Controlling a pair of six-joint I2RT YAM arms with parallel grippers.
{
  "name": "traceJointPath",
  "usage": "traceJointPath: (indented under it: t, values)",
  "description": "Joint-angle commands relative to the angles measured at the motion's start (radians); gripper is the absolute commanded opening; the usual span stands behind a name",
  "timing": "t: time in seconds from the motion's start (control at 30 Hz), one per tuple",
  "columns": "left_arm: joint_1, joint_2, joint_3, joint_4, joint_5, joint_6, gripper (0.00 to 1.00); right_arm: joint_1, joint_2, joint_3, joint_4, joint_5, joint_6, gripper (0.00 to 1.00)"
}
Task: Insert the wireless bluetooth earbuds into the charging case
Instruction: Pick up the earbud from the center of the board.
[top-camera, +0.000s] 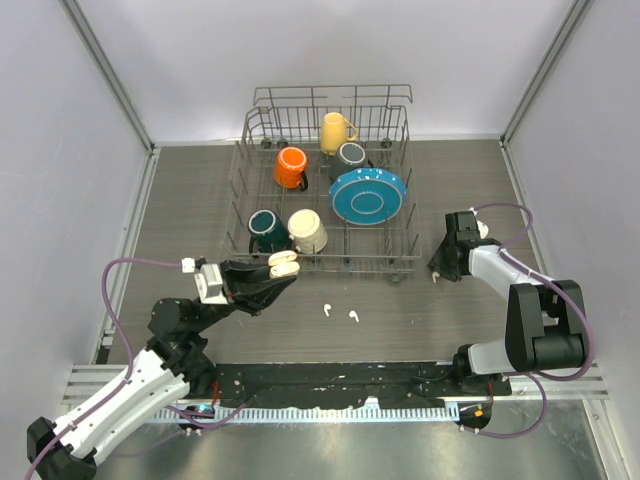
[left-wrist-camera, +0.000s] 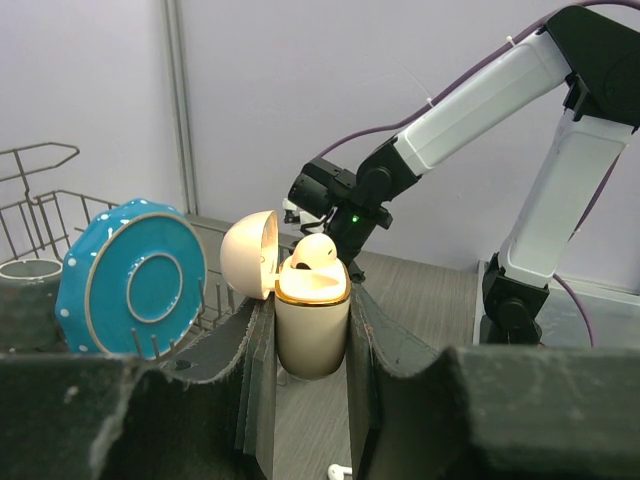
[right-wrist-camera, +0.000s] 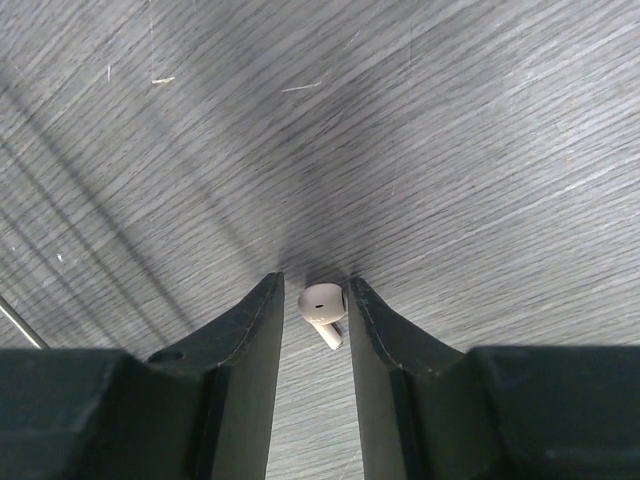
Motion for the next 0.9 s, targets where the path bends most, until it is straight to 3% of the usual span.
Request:
traceJointPath:
  t: [0.0,0.37,0.87]
  values:
    - [0.000,-0.017,0.000,0.020,-0.020,0.019,0.00,0.000,0.006,-0.006,-0.029,0.014,-0.025,0.39]
    - [0.000,-0.008,-0.001,0.028,-0.015,0.018,0.00,-0.002,0.013,0.001,-0.045,-0.012,-0.097,0.39]
    - [0.000,-0.008,-0.003,0.023,-0.020,0.018,0.00,-0.002,0.028,0.005,-0.043,-0.019,-0.103,0.27]
